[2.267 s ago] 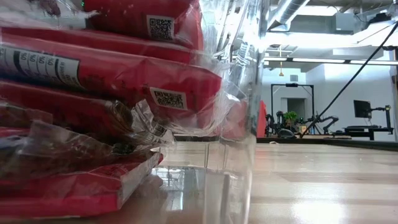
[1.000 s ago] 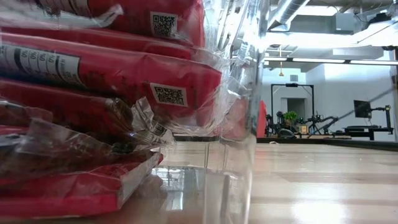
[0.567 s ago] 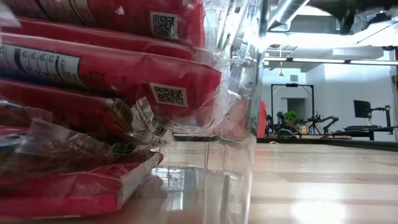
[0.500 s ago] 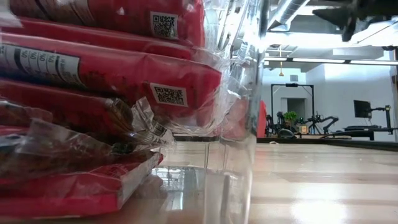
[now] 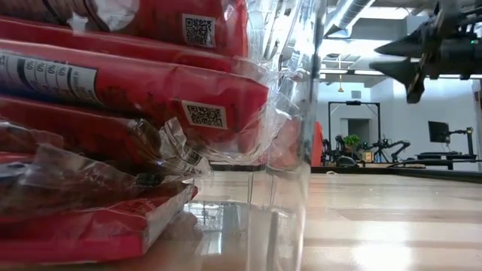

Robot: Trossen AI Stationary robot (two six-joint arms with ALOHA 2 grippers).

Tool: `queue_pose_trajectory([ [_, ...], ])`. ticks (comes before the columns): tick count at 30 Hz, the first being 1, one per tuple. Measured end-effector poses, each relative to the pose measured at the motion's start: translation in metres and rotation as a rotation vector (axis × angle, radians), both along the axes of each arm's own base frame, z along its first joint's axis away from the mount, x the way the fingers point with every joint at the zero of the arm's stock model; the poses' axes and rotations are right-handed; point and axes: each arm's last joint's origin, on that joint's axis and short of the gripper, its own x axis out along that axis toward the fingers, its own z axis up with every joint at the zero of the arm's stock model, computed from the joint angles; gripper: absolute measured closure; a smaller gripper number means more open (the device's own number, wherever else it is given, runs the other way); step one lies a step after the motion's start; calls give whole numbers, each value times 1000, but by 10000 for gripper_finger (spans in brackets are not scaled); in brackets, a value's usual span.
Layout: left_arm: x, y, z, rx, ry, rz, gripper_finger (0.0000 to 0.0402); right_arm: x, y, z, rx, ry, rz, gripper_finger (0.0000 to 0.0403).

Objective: Sort popcorn bags into baskets
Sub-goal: Return to Home Position

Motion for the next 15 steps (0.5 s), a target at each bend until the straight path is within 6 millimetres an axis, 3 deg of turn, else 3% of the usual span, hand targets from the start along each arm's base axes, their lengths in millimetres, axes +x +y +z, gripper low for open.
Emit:
queue_pose_trajectory([
  [7,1,1,-3,34,15,18,70,0,-2,-14,15,95,-70,218],
  [15,1,0,-7,121,52,7,70,2,-4,-17,-12,139,-93,211],
])
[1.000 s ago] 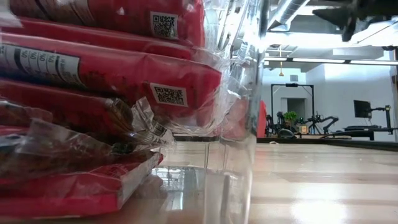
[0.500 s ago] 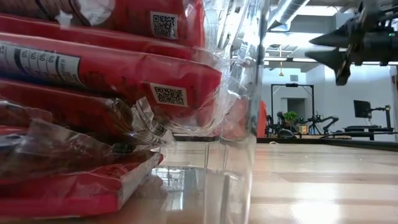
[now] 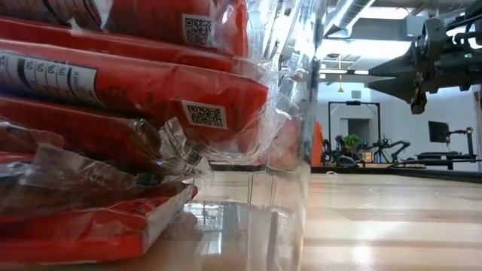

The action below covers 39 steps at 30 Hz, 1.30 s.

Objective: Sort popcorn bags into baskets
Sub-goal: Return to Home Position

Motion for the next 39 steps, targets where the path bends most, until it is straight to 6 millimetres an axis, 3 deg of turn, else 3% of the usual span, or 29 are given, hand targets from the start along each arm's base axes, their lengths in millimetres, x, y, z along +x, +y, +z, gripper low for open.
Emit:
queue_pose_trajectory([
  [39,0,0,-1,29,3,4,70,0,0,-2,-2,11,1,226],
])
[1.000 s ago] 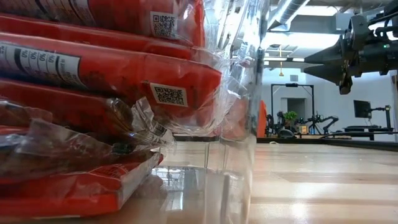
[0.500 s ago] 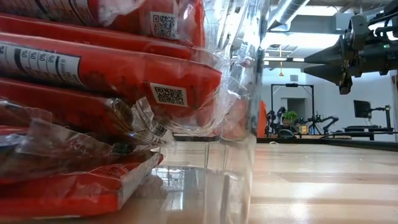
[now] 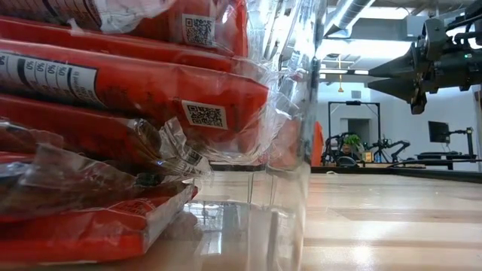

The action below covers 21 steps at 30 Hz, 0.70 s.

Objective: Sort popcorn bags into baskets
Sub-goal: Return to Home Position

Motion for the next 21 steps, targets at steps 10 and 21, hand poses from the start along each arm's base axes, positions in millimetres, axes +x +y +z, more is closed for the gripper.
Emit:
queue_pose_trajectory([
  [10,0,0,0,0,0,0,70,0,0,0,0,1,0,228],
  [21,0,0,0,0,0,0,70,0,0,0,0,0,0,215],
])
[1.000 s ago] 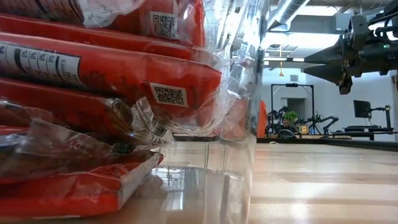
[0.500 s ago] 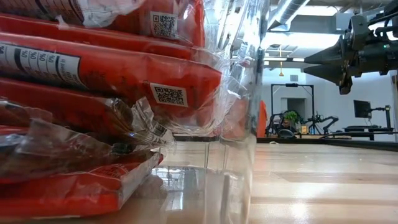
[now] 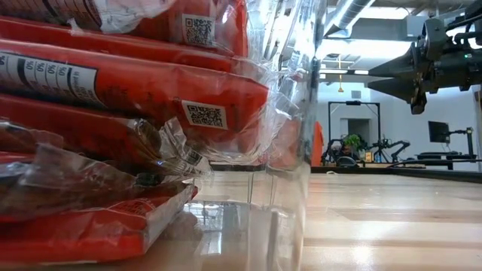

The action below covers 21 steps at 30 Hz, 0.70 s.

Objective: Sort popcorn bags into baskets
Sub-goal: Return to Home Position

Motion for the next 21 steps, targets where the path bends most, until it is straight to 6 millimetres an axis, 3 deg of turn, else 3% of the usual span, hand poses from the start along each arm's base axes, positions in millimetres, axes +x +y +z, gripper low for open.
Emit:
queue_pose_trajectory([
  [21,0,0,0,0,0,0,70,0,0,0,0,0,0,226],
])
